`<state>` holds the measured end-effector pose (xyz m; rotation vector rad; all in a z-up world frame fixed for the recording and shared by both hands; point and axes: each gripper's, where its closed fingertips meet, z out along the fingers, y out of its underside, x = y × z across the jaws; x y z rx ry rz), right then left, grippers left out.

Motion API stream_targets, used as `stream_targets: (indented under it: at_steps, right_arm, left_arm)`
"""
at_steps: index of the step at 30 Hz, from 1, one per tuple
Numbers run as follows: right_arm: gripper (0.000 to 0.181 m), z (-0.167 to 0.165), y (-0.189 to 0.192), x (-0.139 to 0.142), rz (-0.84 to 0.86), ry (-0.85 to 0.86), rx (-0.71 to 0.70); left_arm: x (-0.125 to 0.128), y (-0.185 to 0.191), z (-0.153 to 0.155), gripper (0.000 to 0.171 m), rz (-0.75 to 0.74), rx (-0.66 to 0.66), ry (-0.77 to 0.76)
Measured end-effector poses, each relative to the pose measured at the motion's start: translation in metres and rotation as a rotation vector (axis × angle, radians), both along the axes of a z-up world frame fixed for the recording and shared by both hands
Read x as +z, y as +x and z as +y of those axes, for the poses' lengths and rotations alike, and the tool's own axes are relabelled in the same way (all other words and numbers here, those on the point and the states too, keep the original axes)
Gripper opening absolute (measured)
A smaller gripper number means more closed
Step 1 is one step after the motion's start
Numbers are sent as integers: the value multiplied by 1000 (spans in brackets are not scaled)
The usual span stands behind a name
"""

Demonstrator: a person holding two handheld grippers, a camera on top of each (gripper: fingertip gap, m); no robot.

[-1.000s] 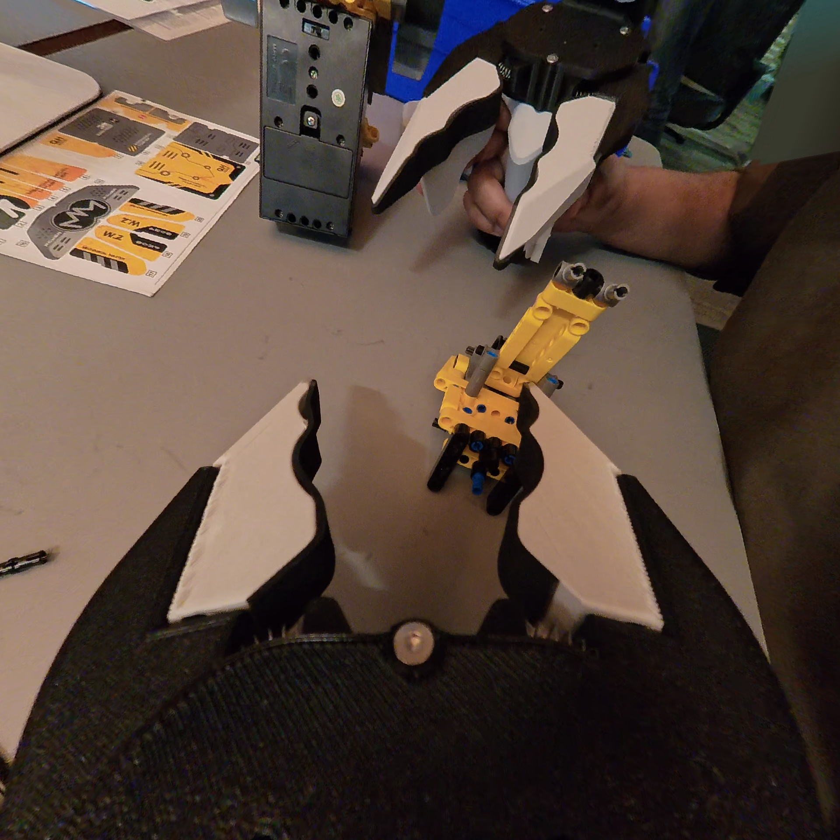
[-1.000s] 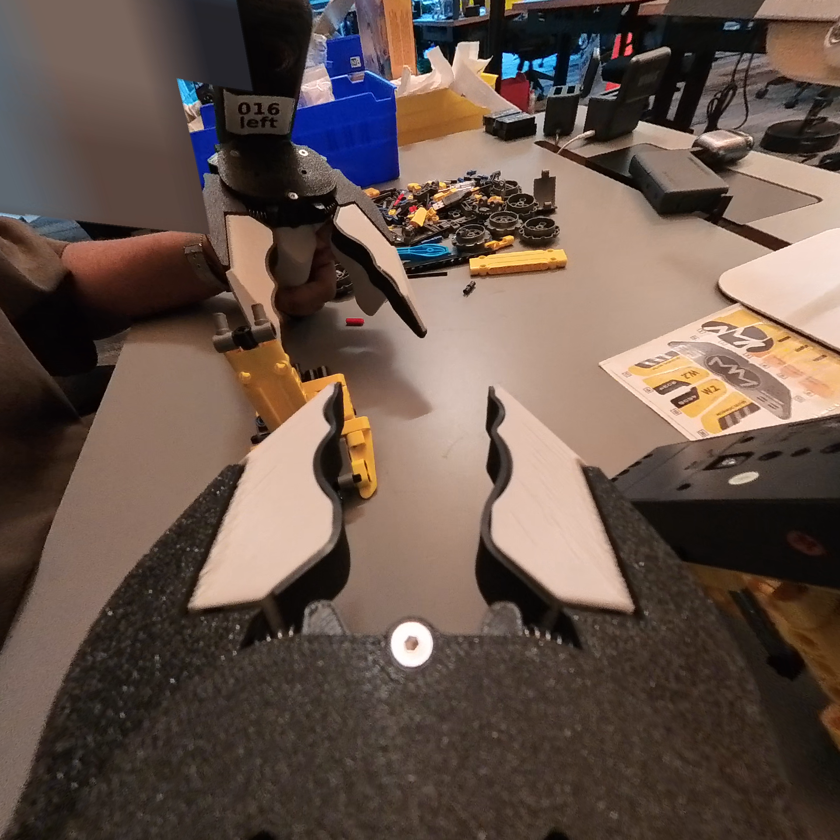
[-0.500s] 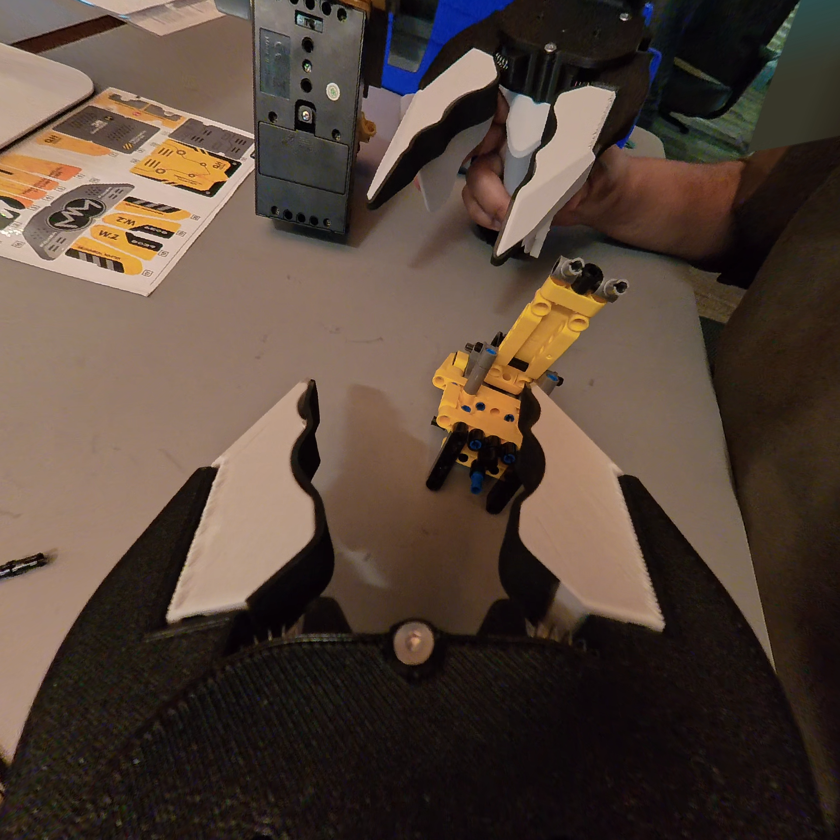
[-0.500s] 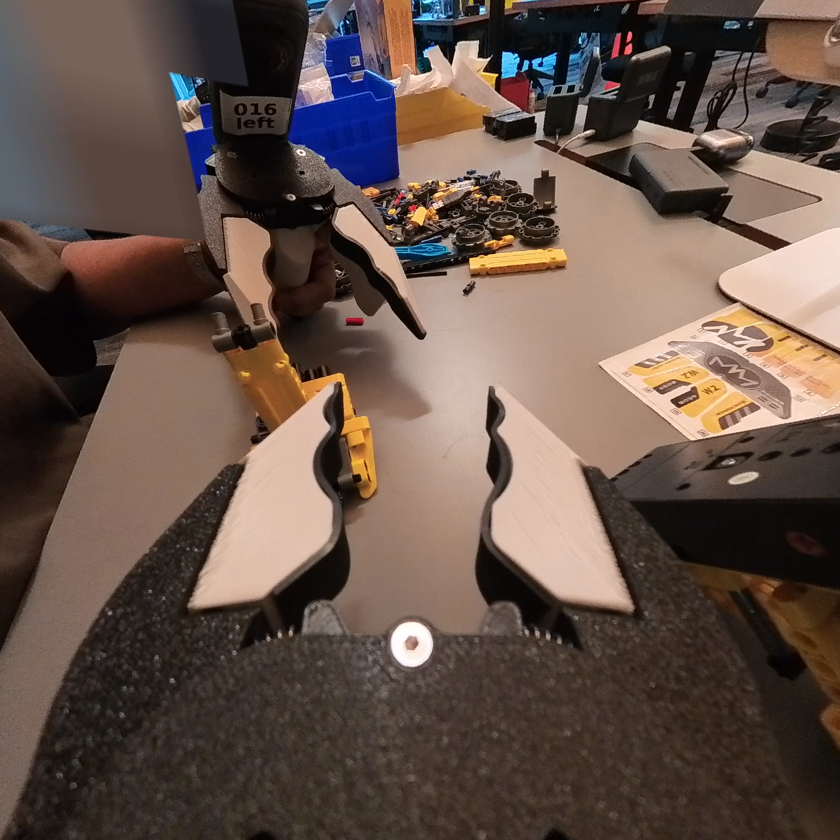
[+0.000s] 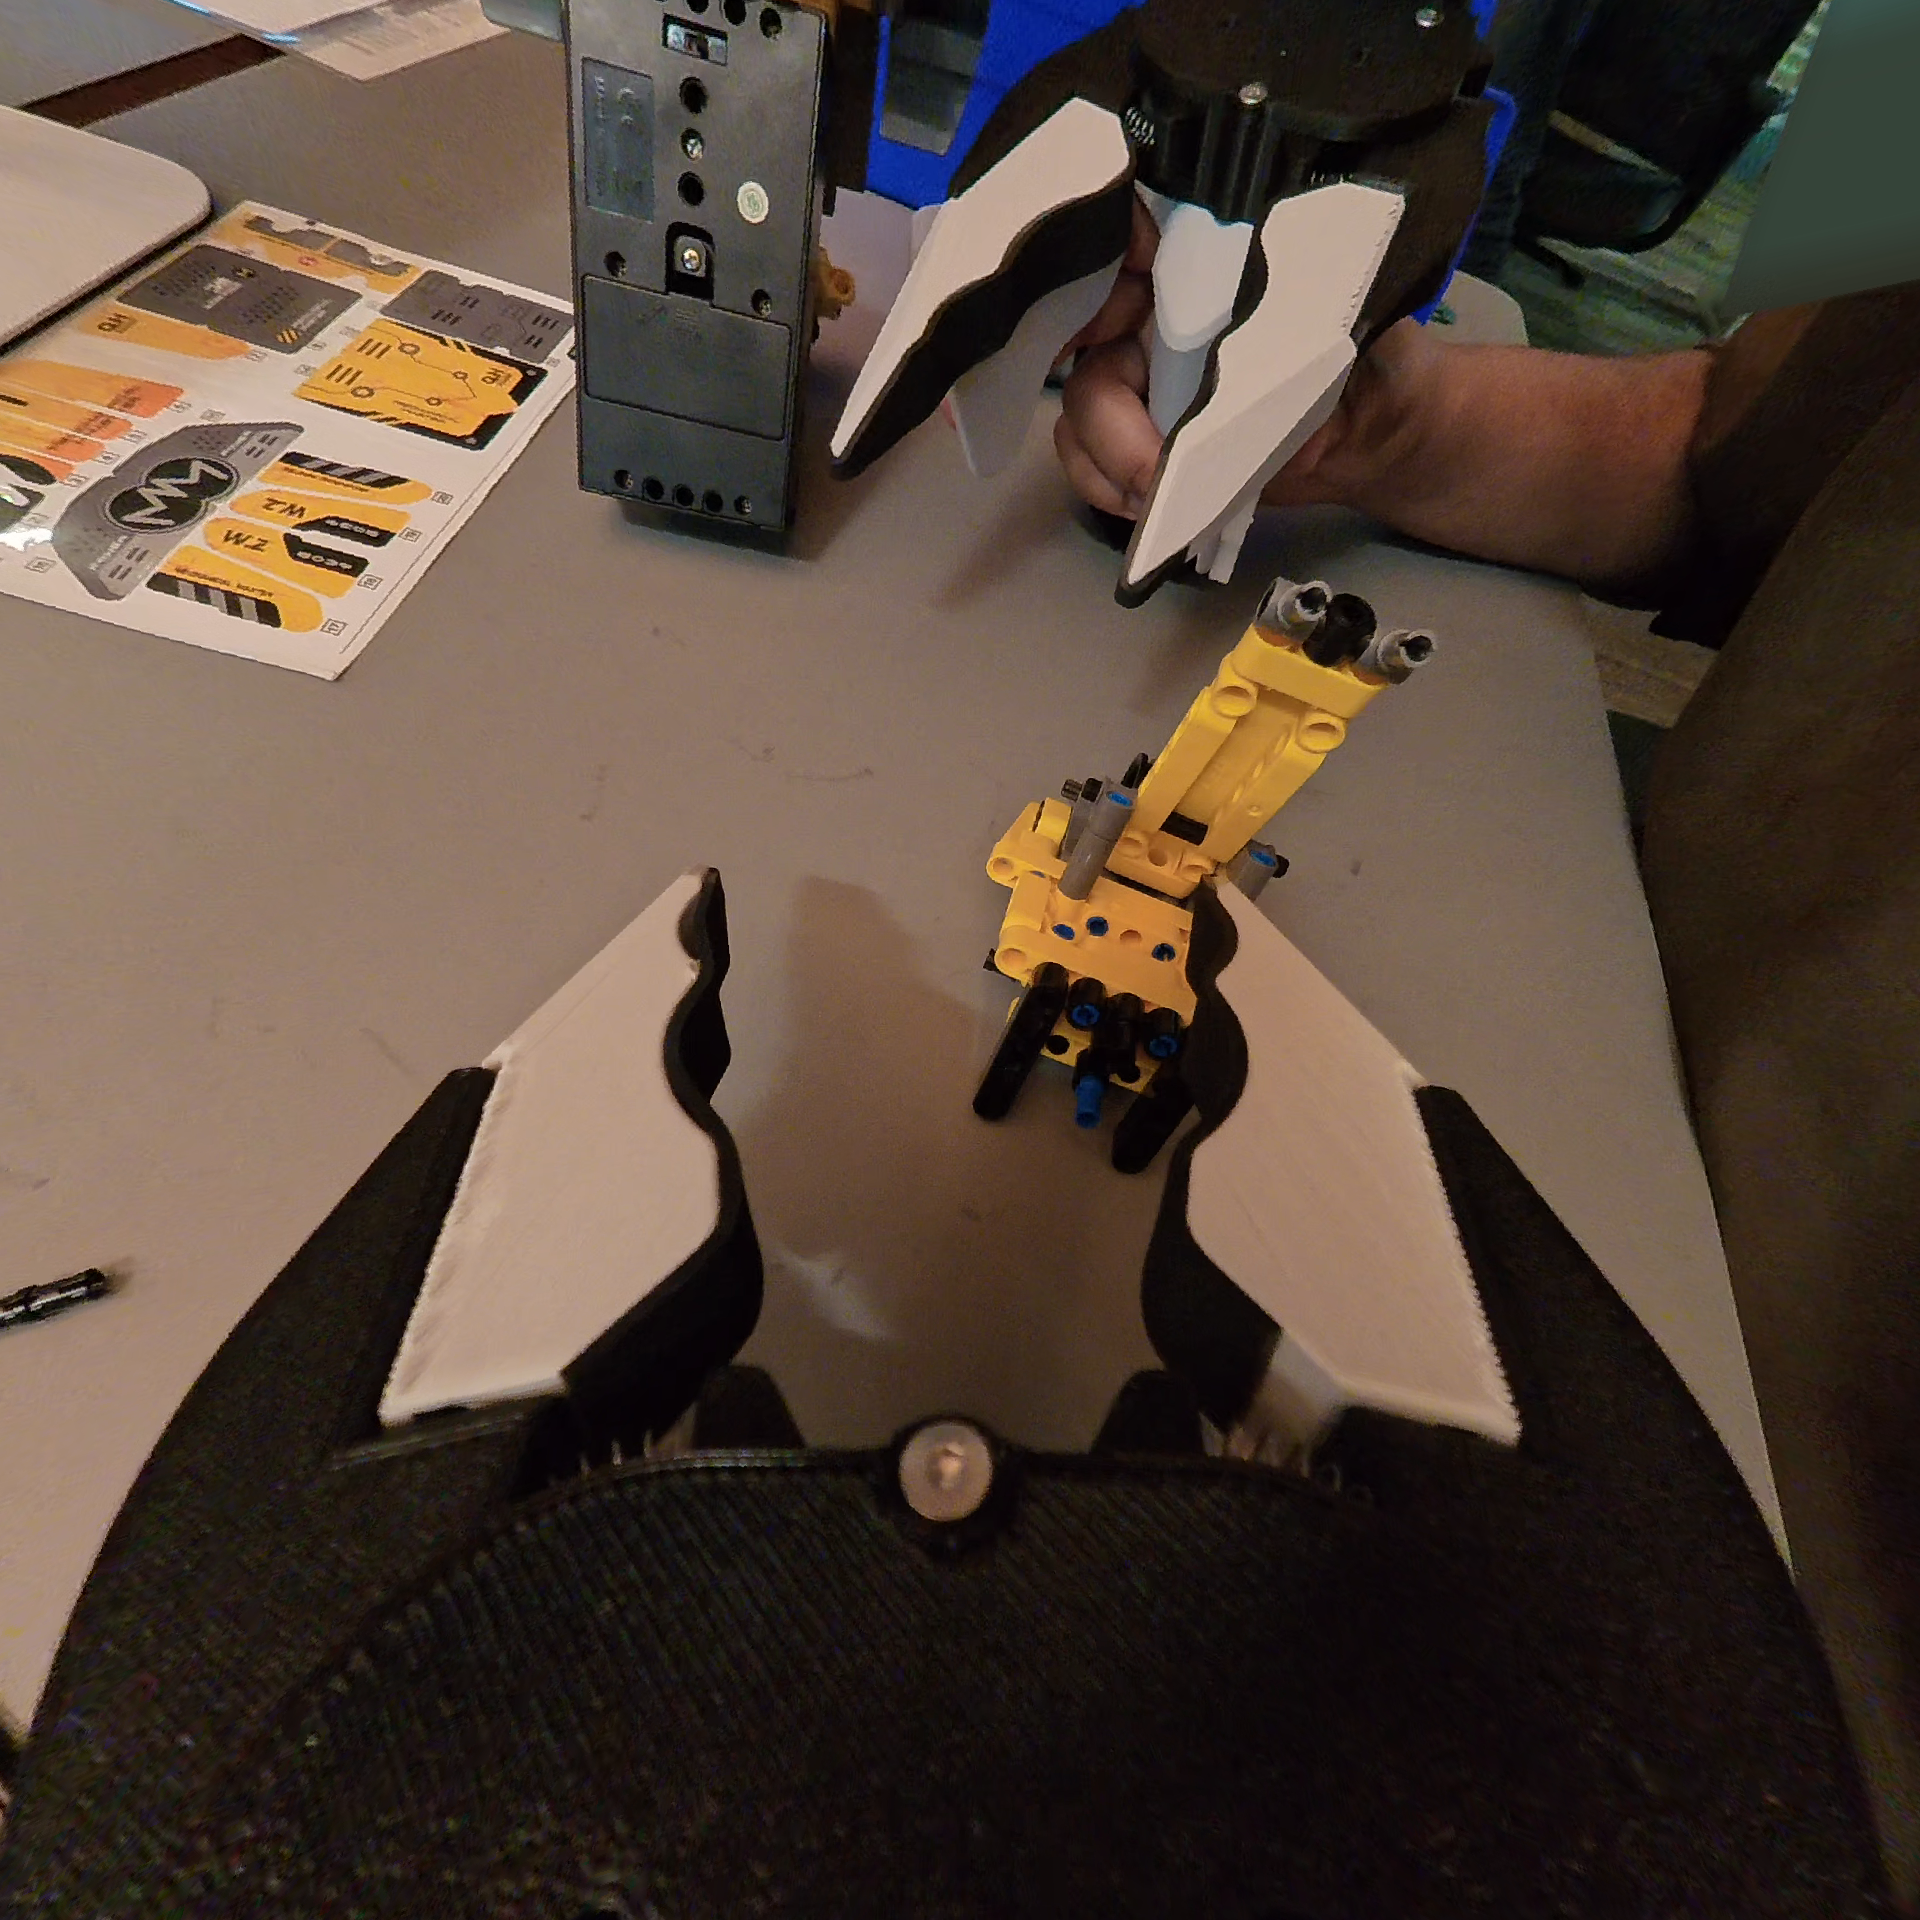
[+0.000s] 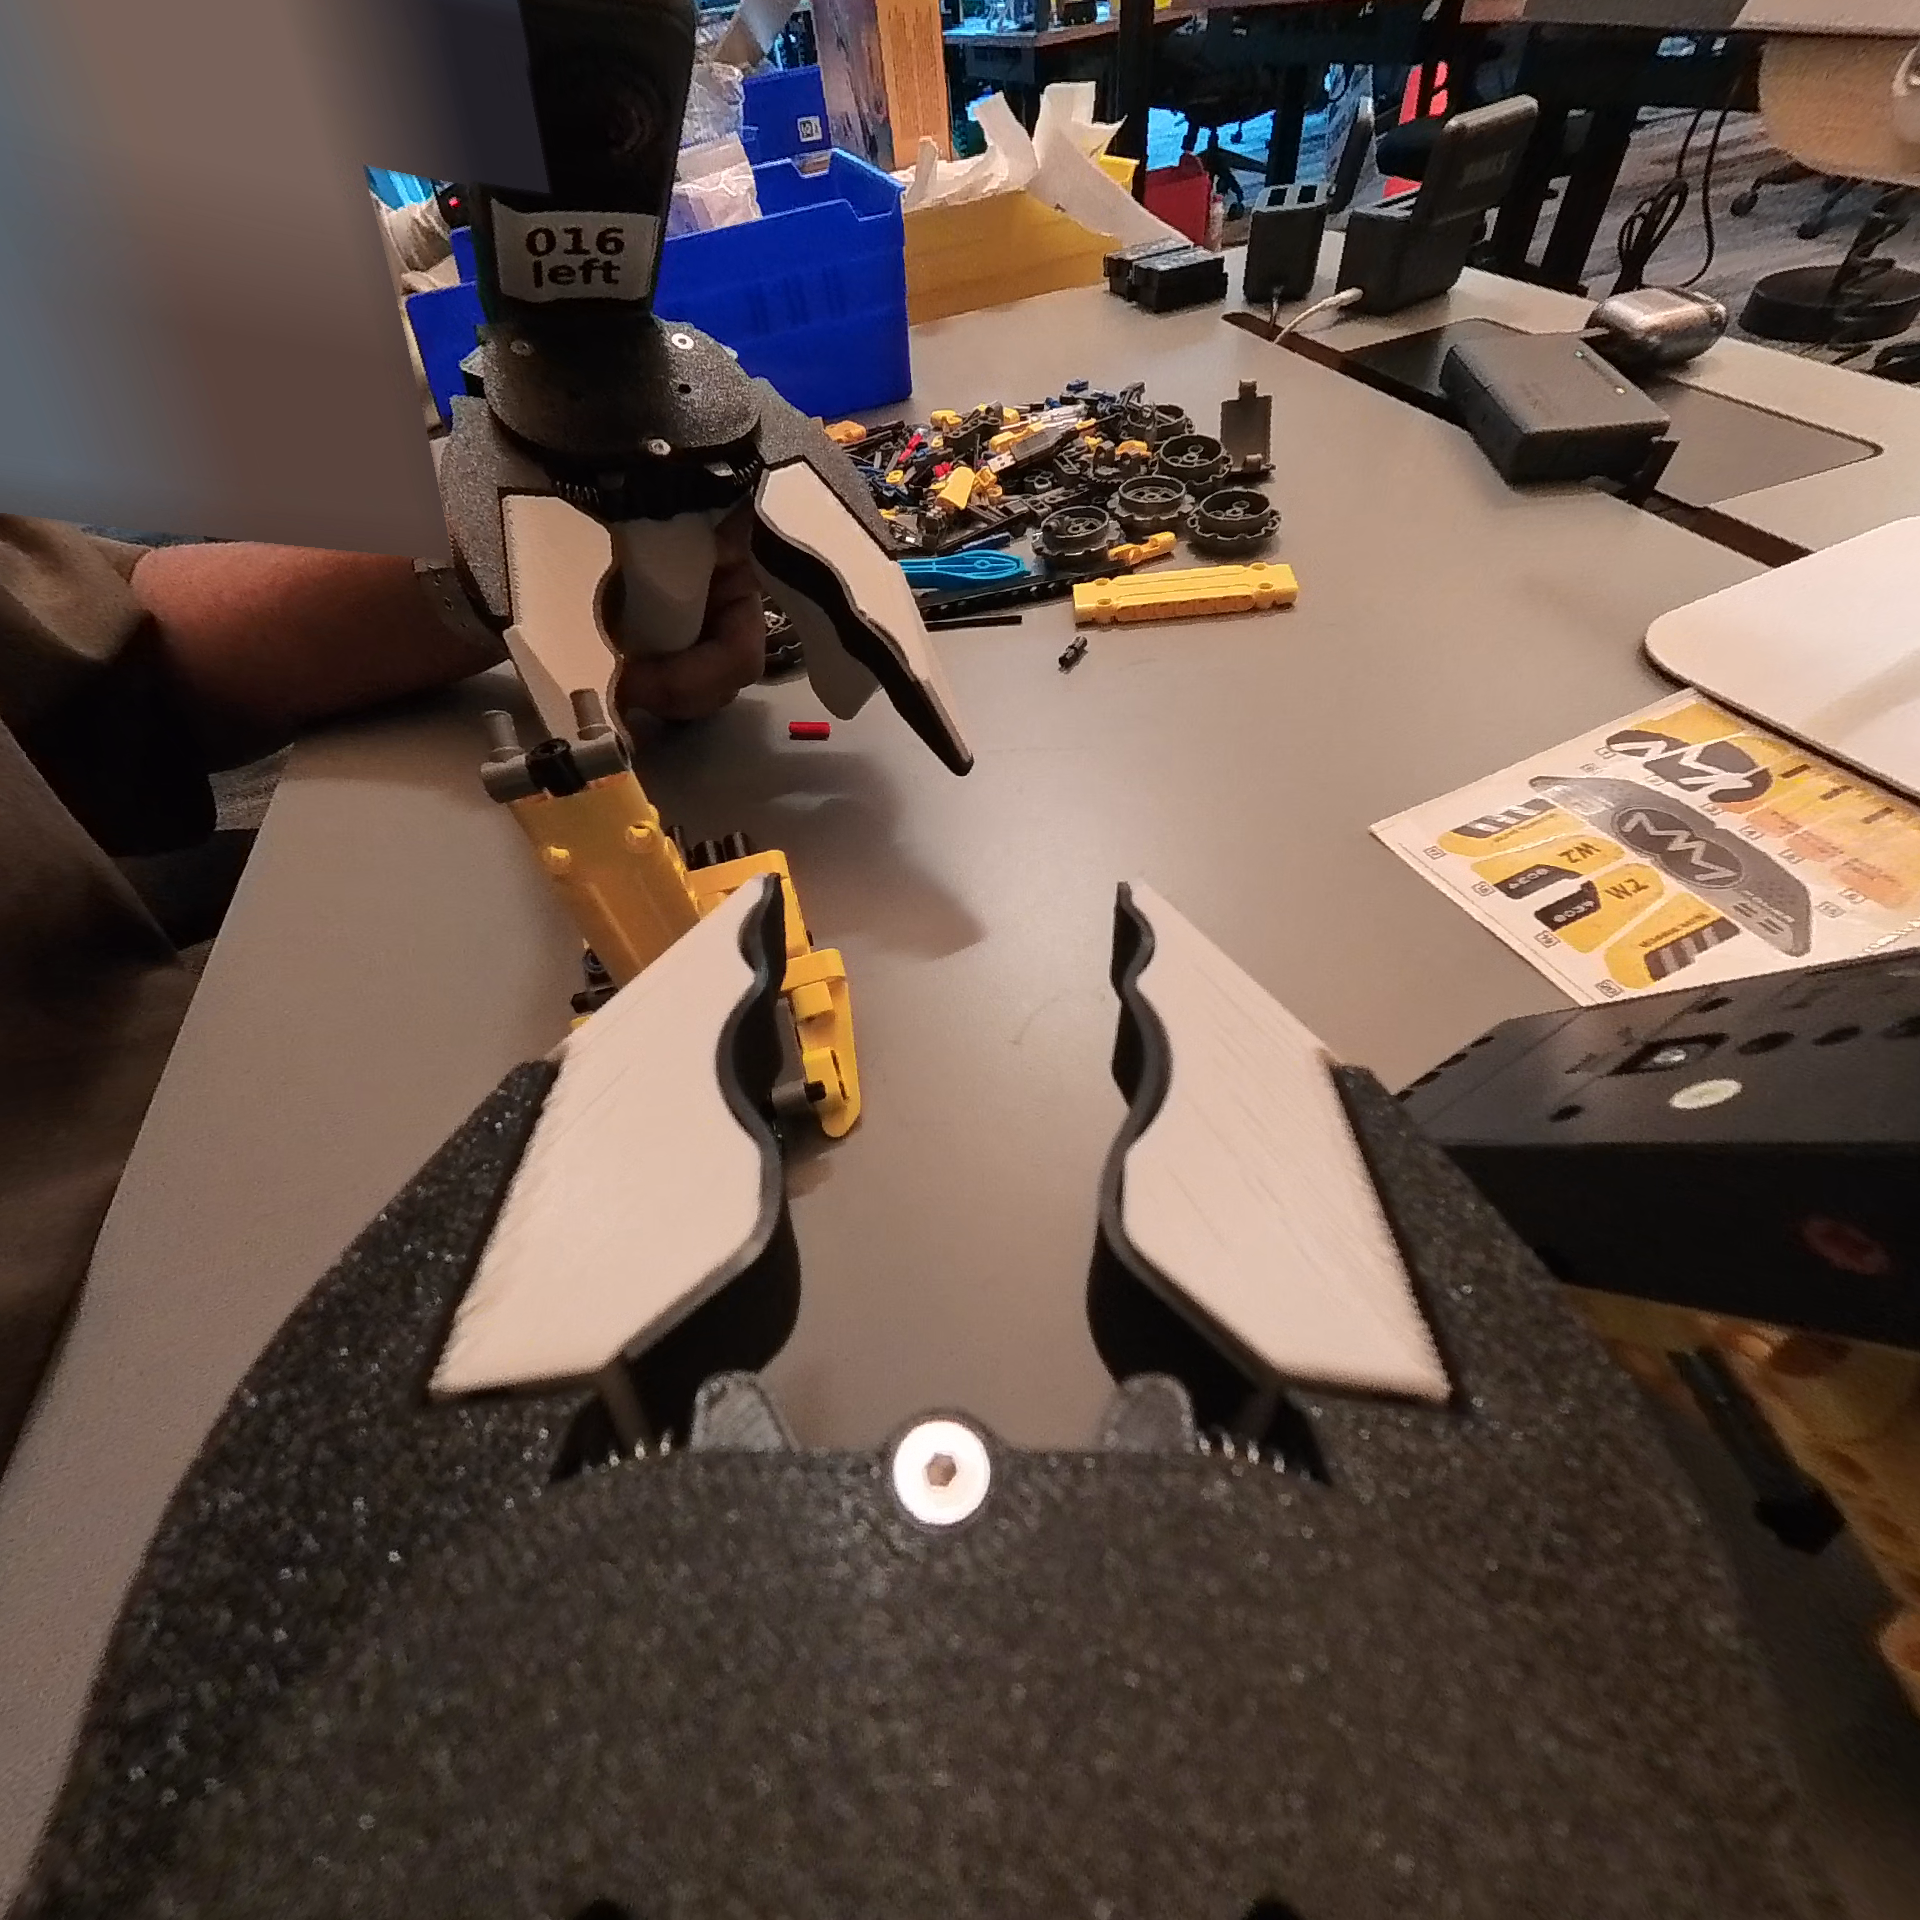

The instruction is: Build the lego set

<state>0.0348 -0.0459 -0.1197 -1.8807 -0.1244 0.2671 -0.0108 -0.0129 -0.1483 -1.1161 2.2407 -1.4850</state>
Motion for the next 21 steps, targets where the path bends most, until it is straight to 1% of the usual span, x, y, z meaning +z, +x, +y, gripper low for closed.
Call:
stream_targets:
  at_steps: [16,21]
  right_arm:
    - [63,0,-1,-1,-8,-1,1]
    - [66,-2,-1,2,15,13,12]
  left_arm:
    - [-1,0,-1,85,3,-5,6]
    - [3,-4,-3,85,-2,-31,-29]
